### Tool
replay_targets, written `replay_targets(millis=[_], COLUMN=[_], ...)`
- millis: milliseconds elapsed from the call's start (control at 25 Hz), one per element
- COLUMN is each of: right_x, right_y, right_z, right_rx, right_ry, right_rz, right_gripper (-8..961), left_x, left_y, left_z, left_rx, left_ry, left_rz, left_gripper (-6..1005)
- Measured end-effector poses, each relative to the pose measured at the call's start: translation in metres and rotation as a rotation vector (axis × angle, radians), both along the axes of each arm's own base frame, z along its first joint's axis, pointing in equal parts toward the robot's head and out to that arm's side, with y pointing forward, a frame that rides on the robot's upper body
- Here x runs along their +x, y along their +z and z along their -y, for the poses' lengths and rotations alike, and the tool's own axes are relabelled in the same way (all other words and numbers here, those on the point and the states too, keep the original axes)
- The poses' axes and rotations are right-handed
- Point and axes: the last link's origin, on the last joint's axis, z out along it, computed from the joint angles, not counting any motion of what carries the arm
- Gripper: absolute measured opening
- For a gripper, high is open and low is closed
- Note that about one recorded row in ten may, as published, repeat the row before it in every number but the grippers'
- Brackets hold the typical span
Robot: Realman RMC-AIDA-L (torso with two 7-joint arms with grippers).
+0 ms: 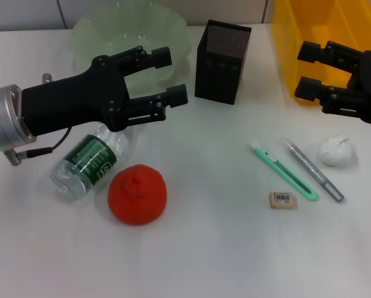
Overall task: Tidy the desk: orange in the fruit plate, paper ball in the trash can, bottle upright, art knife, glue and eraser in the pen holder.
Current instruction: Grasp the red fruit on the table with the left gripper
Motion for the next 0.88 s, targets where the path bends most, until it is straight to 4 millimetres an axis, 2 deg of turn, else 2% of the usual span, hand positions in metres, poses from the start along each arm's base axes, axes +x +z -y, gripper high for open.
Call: replay_targets(millis=[680, 760, 800, 880], right_x=[-0.002, 0.002, 0.004, 0.007], right_y=[0.005, 0.004, 0.004, 0.003], right_z=[-0.013, -0.016, -0.018, -0.021], right_rx=[0.031, 0.046, 0.052, 0.064], right_ry=[-0.02, -0.058, -0.077, -0.107], right_rz=[0.022, 0.031, 0.037, 0.044], right_gripper=[840, 840, 840, 840], left_x=[-0.003, -0.004, -0.006, -0.006], left_y=[0.0, 0.001, 0.002, 0.002], left_z=[-0.007, -0.011, -0.026, -0.026], left_rx=[0.01, 0.009, -0.005, -0.005], left_ry=[0.048, 0.078, 0.162, 0.162], left_rz=[-0.016, -0.031, -0.165, -0.165], left_gripper=[784, 780, 779, 776])
